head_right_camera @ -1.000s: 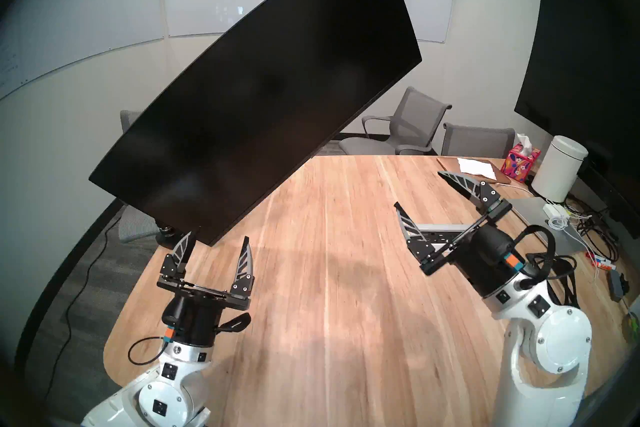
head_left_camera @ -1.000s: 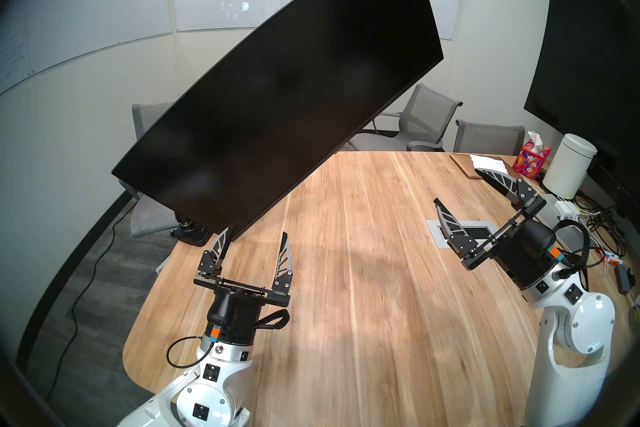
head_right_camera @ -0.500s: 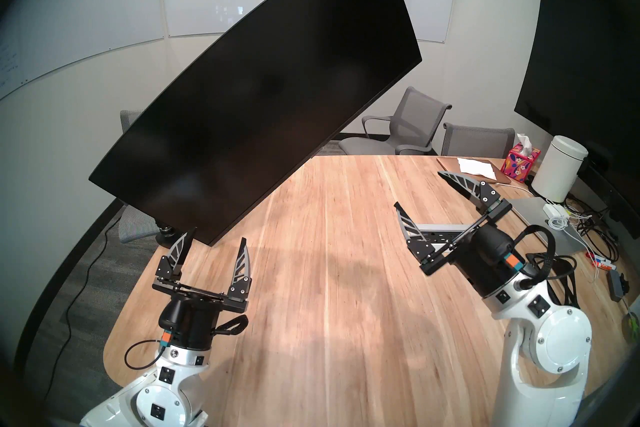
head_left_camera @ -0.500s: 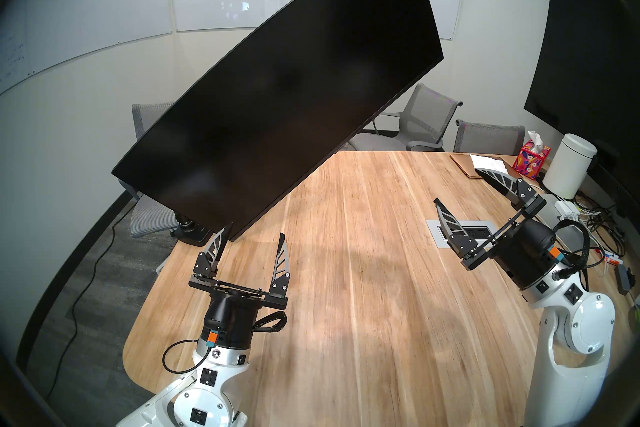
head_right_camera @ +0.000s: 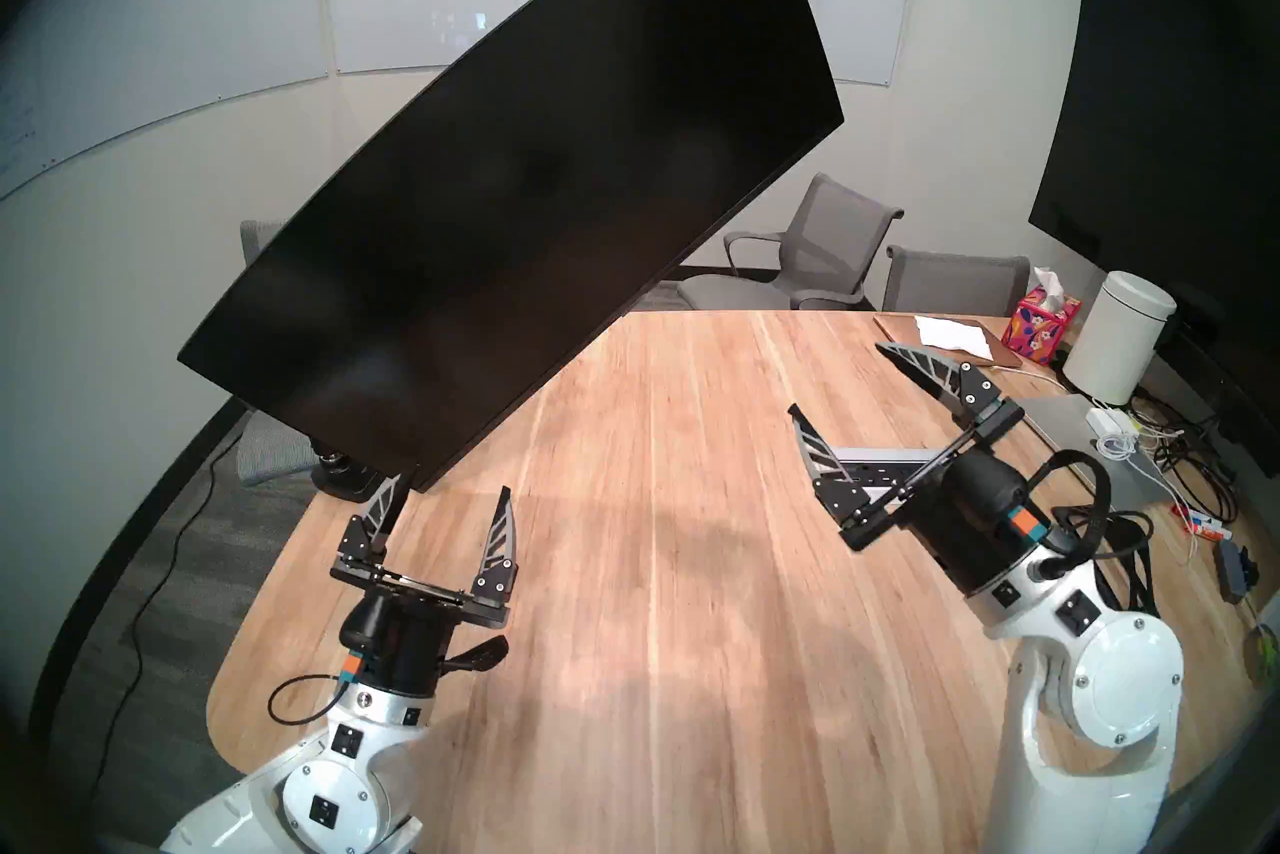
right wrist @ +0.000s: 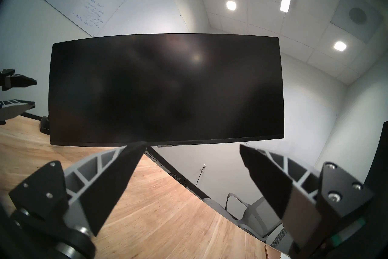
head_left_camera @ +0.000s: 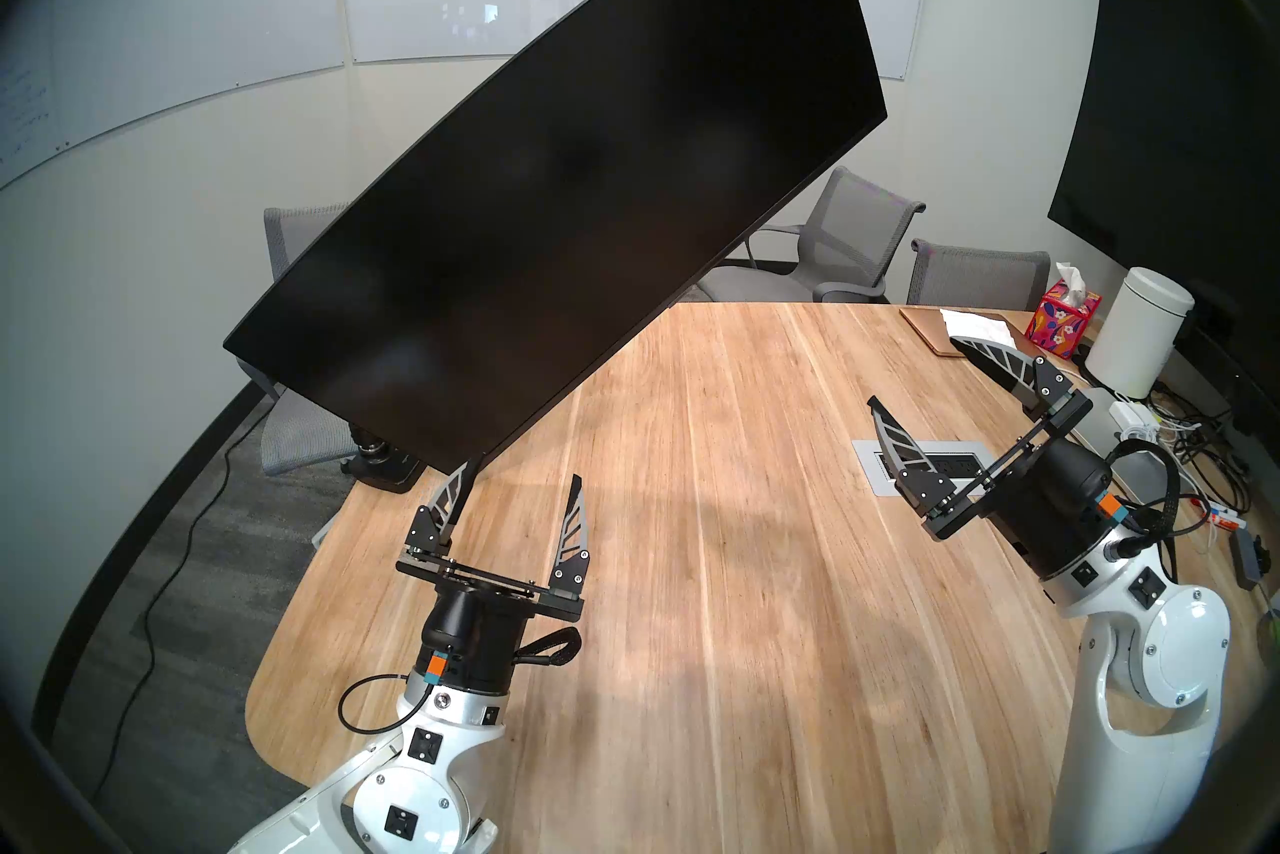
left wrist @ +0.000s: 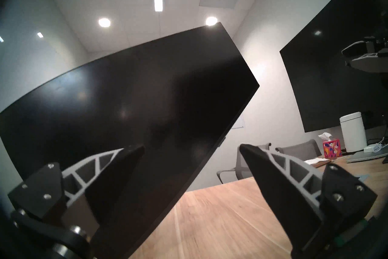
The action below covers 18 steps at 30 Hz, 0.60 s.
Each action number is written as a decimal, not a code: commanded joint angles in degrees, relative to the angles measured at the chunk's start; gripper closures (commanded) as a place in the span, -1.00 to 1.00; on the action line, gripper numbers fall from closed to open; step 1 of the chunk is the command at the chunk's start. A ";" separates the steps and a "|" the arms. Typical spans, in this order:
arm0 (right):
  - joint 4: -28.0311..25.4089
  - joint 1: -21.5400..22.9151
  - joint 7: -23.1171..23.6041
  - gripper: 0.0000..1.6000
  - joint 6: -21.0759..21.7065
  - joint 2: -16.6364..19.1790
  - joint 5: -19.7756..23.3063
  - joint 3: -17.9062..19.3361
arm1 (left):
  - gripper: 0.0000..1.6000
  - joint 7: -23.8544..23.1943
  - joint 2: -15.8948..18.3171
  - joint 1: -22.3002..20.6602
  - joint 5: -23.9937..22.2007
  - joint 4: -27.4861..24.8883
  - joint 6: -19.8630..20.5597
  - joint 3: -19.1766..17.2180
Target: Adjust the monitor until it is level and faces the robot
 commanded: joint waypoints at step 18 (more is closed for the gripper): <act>-0.82 0.12 0.14 -1.00 -0.05 0.15 0.19 0.03 | -1.00 -9.67 -7.88 -13.55 -11.22 13.14 2.44 2.86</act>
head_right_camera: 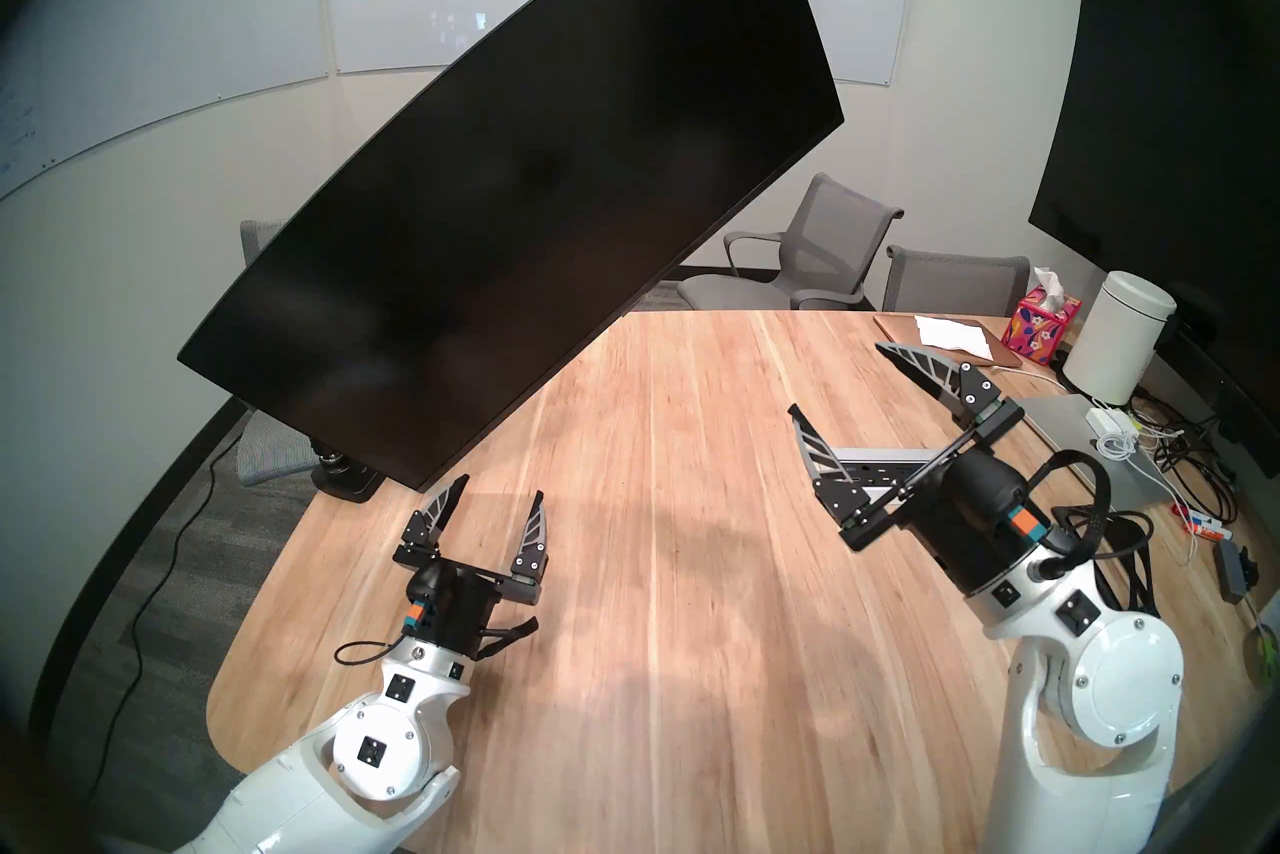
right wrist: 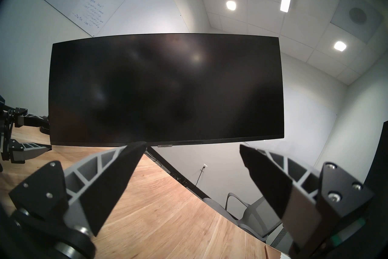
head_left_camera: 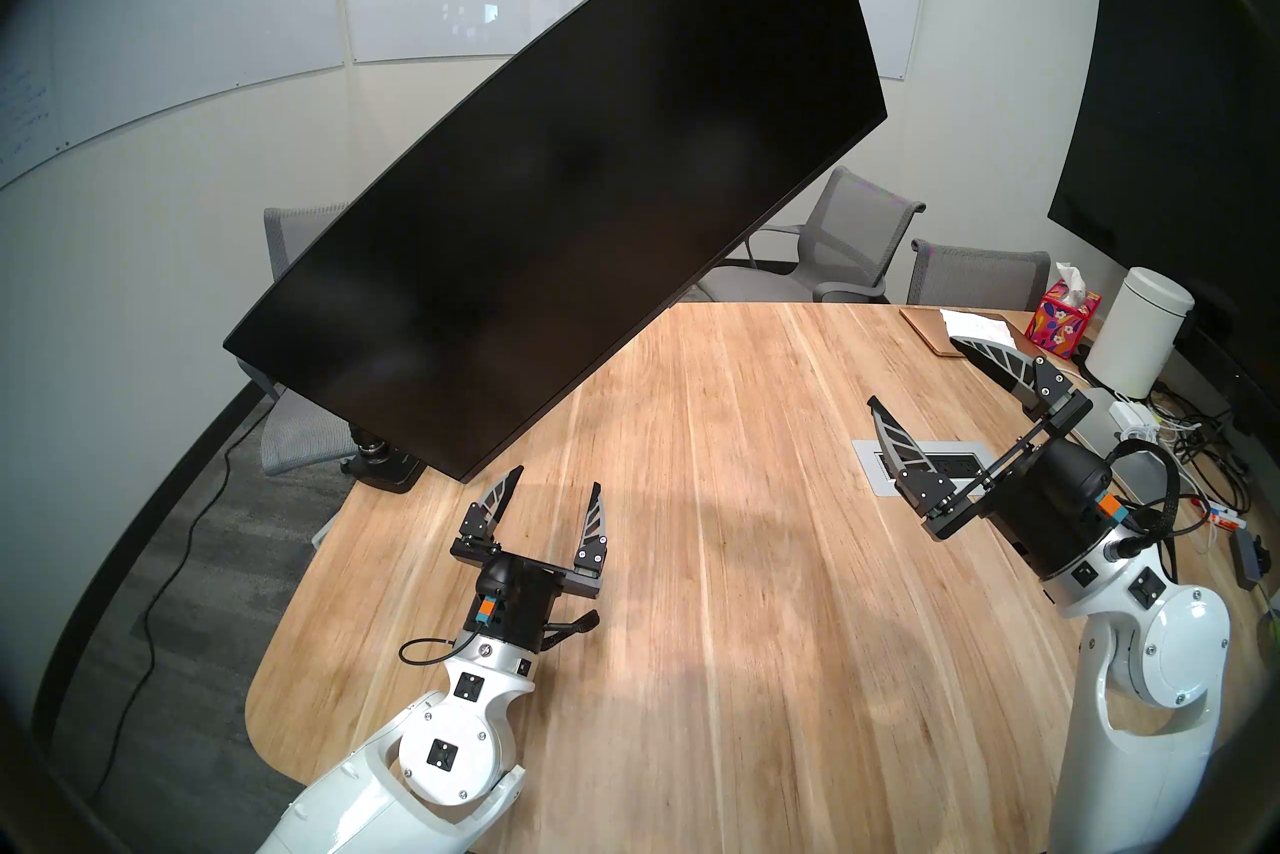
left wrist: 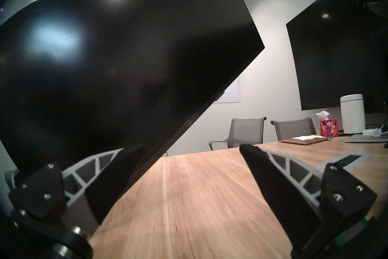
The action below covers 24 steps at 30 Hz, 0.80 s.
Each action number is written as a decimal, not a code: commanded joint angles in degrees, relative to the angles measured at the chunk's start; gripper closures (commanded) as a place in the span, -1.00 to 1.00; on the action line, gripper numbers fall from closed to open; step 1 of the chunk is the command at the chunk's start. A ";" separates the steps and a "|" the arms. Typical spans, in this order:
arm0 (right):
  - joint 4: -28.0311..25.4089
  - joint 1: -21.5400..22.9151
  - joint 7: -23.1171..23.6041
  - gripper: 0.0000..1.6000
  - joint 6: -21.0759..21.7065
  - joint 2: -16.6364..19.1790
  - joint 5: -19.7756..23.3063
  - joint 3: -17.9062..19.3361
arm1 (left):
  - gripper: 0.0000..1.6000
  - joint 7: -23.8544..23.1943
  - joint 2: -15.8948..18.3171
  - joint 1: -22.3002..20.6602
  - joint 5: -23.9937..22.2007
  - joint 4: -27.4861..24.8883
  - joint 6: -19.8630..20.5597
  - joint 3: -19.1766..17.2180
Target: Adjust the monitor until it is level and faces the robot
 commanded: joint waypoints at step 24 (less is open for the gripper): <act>-0.83 0.12 0.14 -1.00 -0.05 0.15 0.22 0.04 | -1.00 -4.44 -4.03 -8.98 -8.84 7.56 1.77 1.77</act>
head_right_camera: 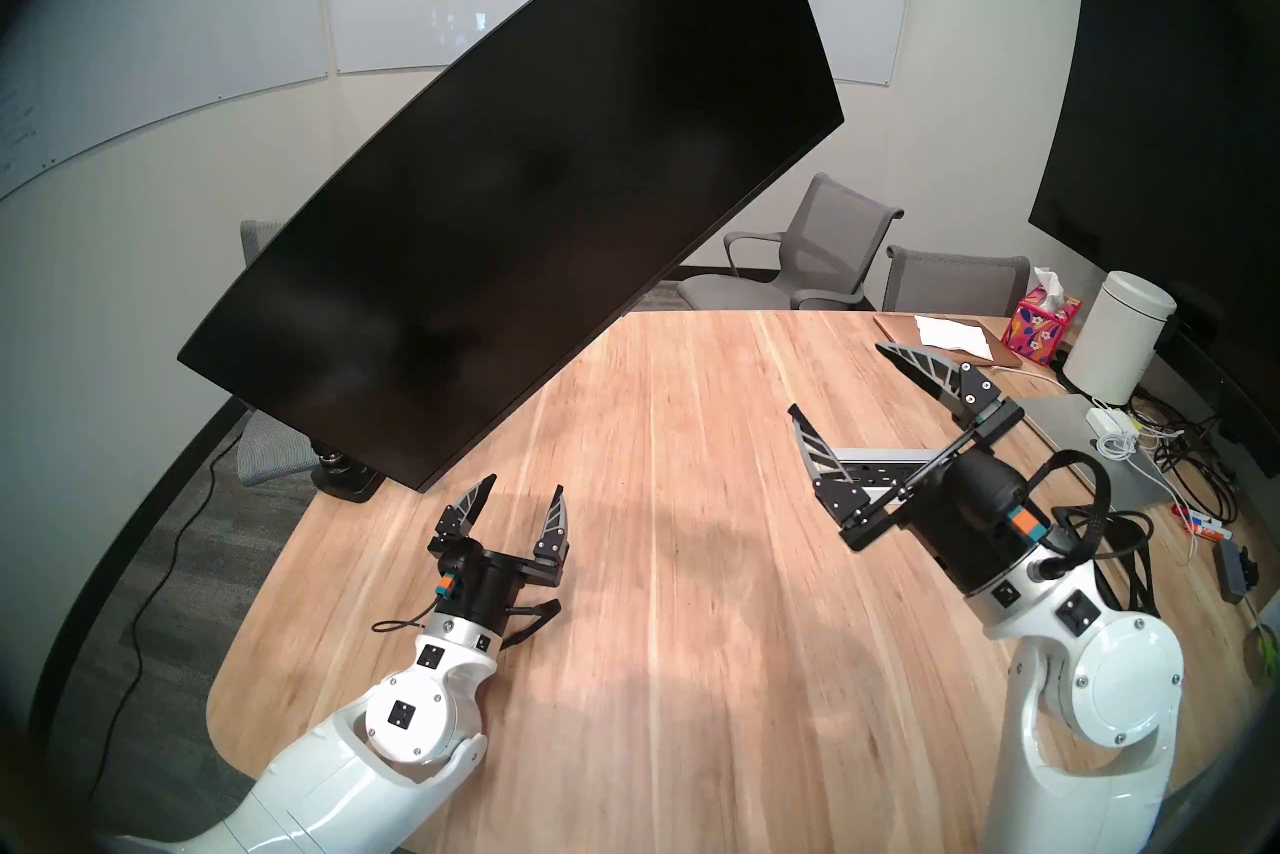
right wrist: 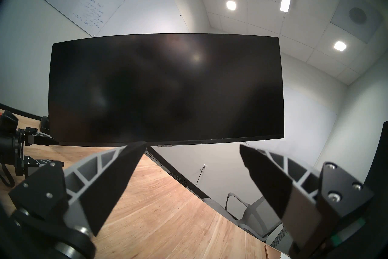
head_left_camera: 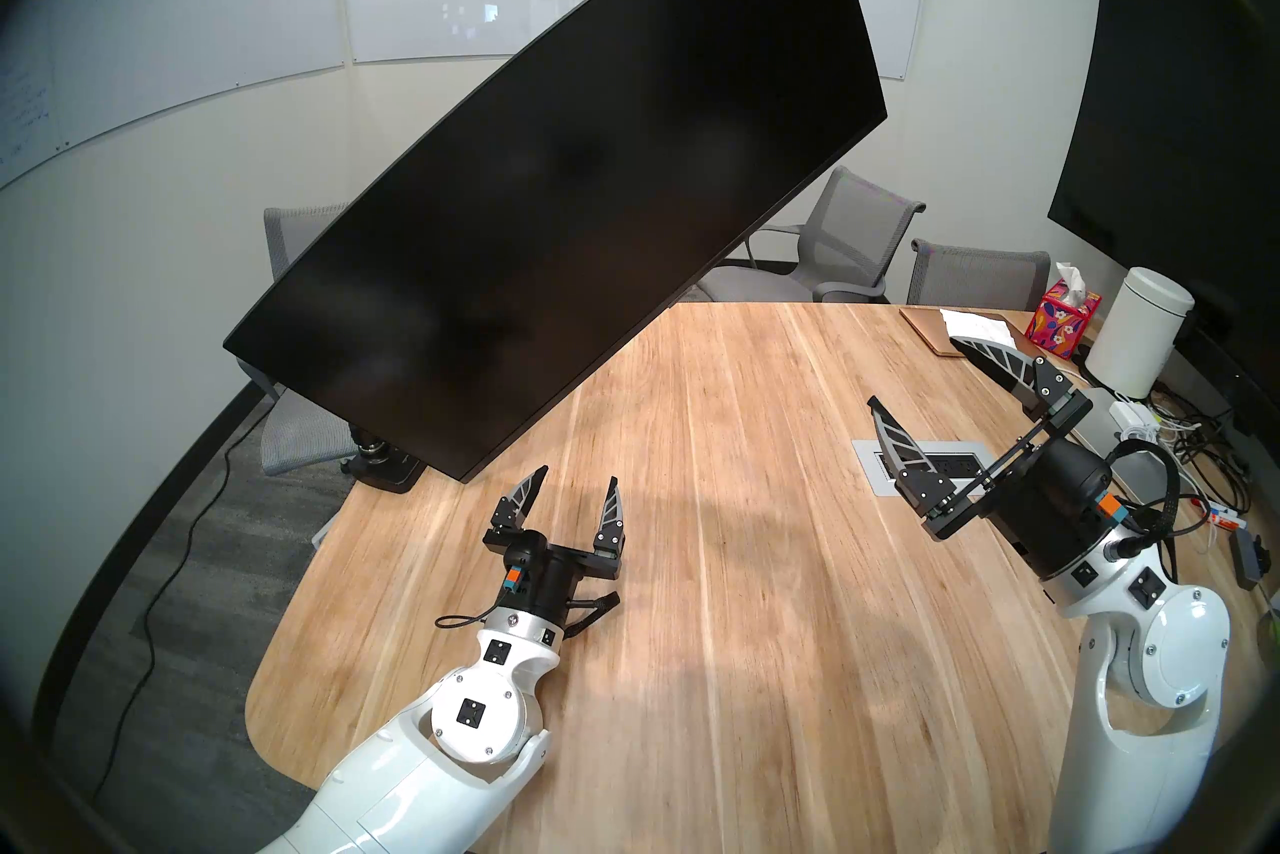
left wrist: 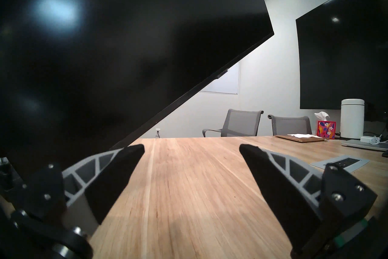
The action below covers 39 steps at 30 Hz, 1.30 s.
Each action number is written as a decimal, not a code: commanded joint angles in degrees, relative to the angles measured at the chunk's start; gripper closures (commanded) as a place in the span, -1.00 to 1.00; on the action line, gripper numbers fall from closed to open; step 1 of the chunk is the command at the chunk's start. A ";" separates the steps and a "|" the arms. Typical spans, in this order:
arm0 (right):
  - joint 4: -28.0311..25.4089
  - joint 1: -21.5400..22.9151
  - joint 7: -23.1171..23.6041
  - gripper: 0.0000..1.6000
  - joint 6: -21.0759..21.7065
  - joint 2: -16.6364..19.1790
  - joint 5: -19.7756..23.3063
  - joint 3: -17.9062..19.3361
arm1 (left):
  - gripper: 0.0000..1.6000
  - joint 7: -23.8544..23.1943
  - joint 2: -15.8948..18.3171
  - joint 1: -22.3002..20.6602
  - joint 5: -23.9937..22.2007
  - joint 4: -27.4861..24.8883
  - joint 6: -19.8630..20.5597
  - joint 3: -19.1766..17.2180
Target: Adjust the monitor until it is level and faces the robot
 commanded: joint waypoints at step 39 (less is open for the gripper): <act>-0.84 0.12 0.15 -1.00 -0.04 0.16 0.22 0.04 | -1.00 -3.35 -7.52 -9.86 -10.11 12.41 3.03 0.33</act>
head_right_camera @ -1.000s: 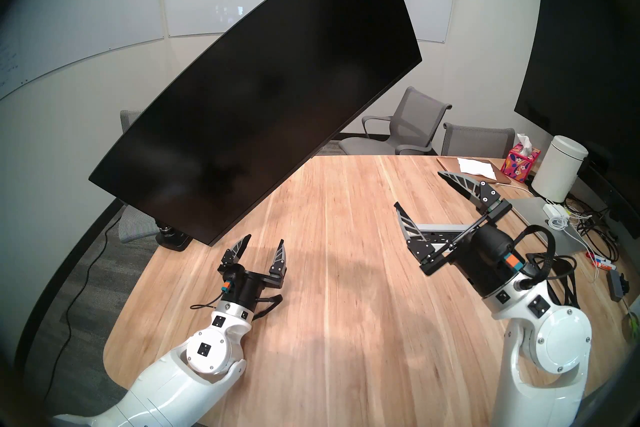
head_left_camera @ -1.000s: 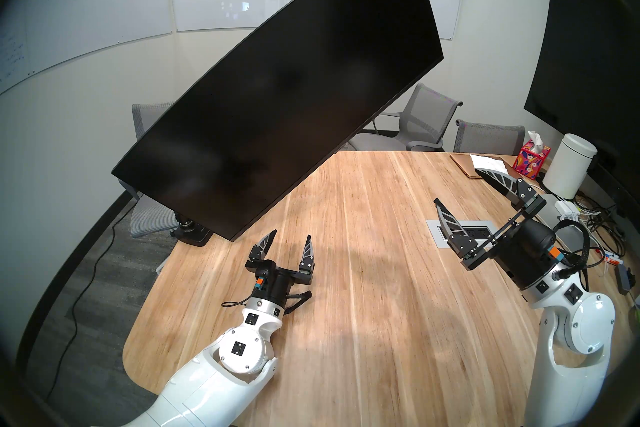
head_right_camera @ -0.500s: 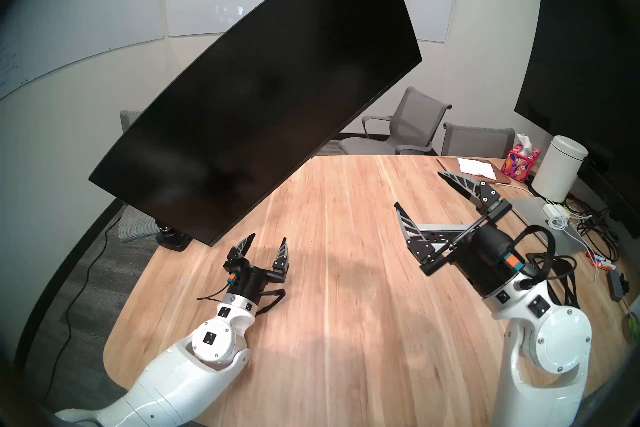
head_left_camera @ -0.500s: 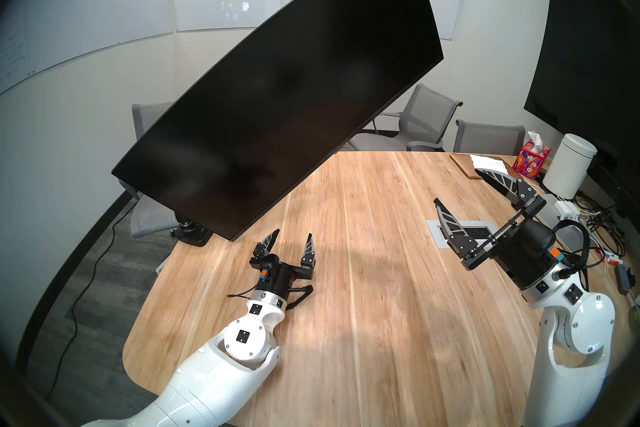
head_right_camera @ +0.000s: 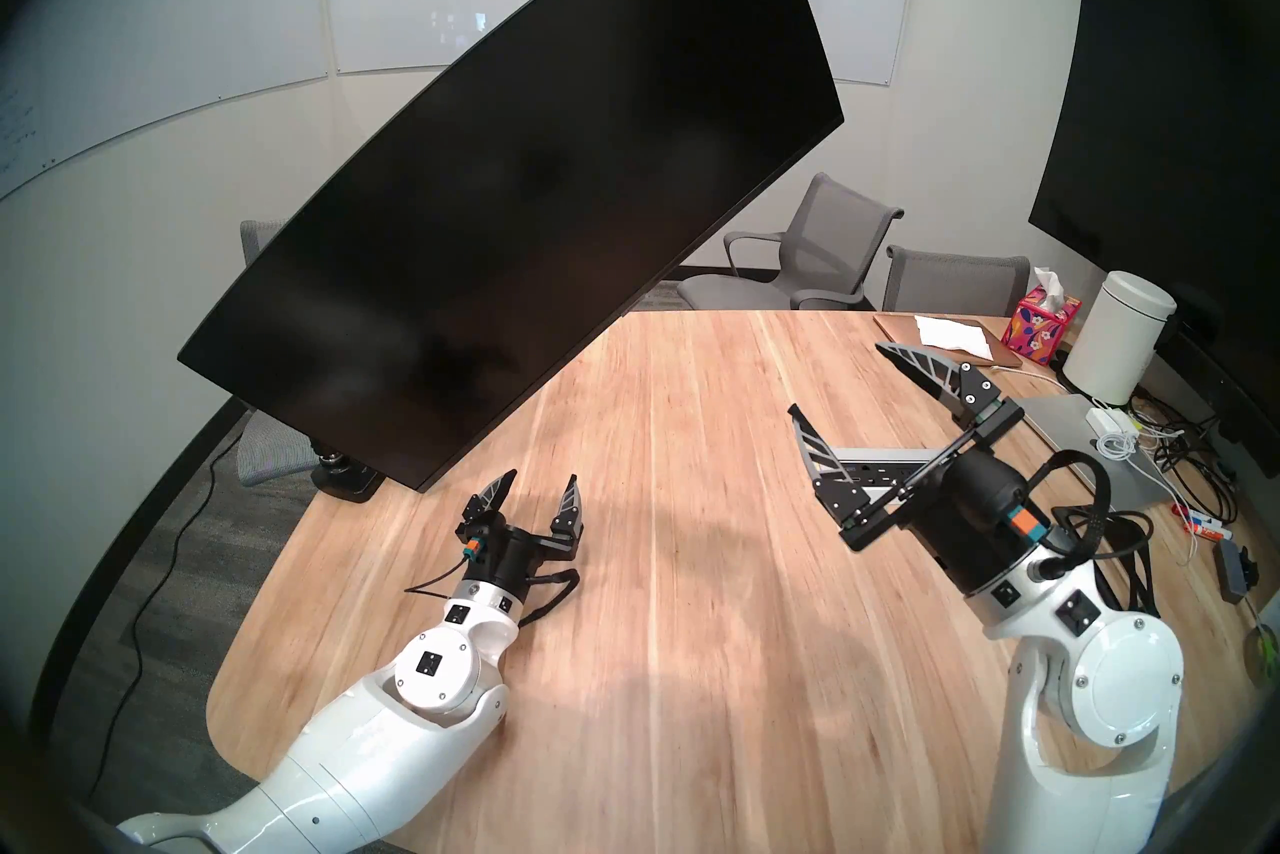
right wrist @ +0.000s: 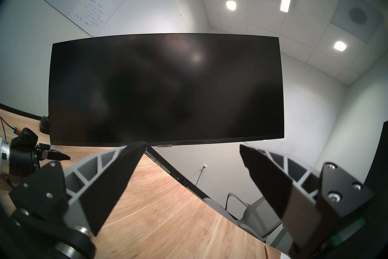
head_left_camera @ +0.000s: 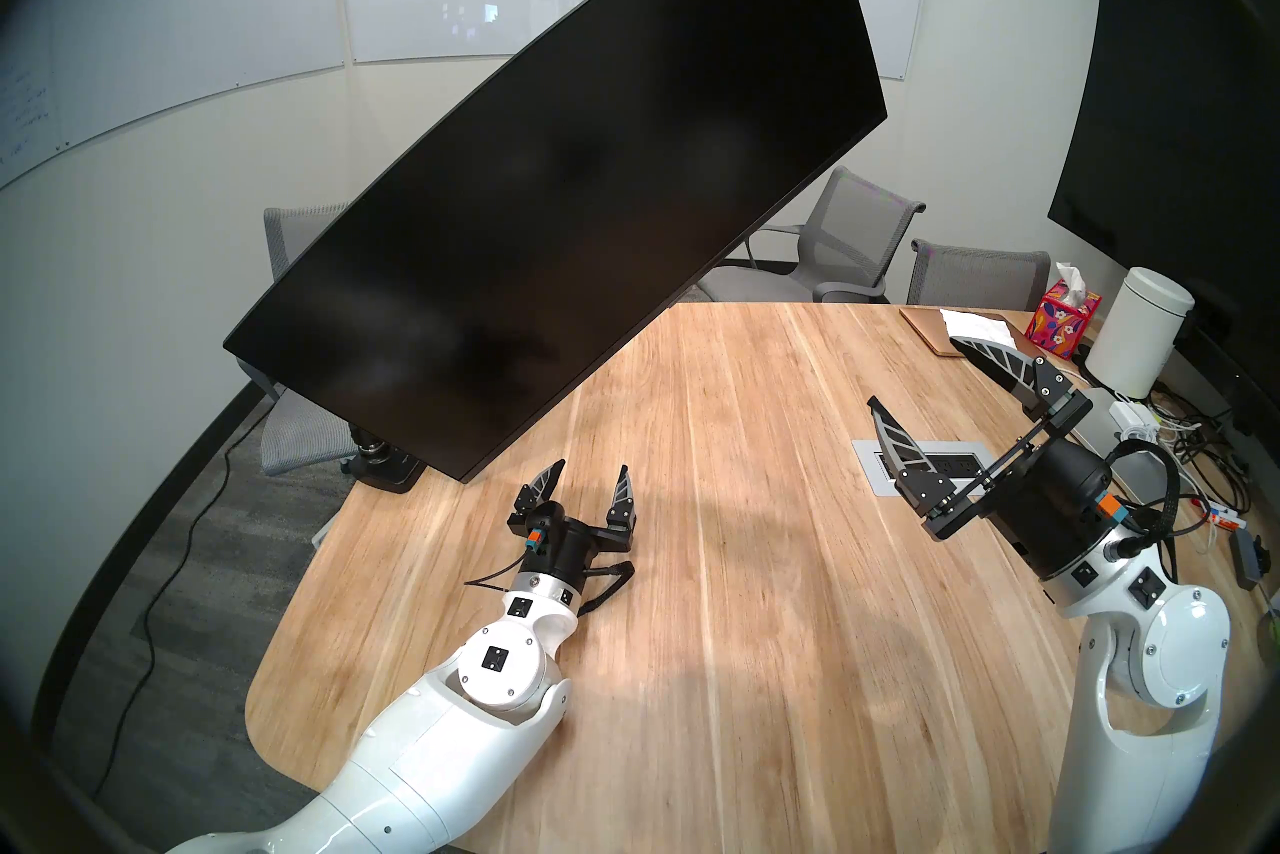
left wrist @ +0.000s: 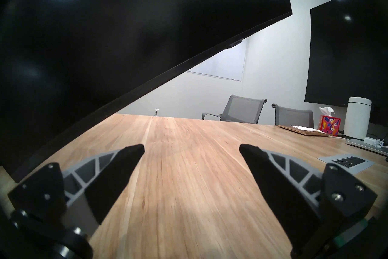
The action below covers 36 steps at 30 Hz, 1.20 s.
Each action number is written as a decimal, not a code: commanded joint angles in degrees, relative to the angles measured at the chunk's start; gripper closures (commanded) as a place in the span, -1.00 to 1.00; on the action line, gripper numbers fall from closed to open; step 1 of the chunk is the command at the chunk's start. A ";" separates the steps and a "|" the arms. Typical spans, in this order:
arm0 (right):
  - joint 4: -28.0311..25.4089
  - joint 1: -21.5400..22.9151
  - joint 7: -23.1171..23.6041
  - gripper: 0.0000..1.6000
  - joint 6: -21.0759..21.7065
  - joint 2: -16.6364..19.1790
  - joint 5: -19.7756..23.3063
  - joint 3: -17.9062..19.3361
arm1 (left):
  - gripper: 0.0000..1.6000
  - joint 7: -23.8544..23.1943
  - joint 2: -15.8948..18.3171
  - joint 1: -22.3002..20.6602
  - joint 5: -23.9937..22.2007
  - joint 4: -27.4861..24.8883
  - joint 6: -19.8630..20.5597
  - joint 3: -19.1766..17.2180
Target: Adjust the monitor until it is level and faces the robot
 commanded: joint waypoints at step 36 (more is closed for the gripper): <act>-0.83 0.12 0.14 -1.00 -0.05 0.15 0.22 0.03 | -1.00 6.68 -6.85 -3.20 -4.88 8.58 -5.30 -2.01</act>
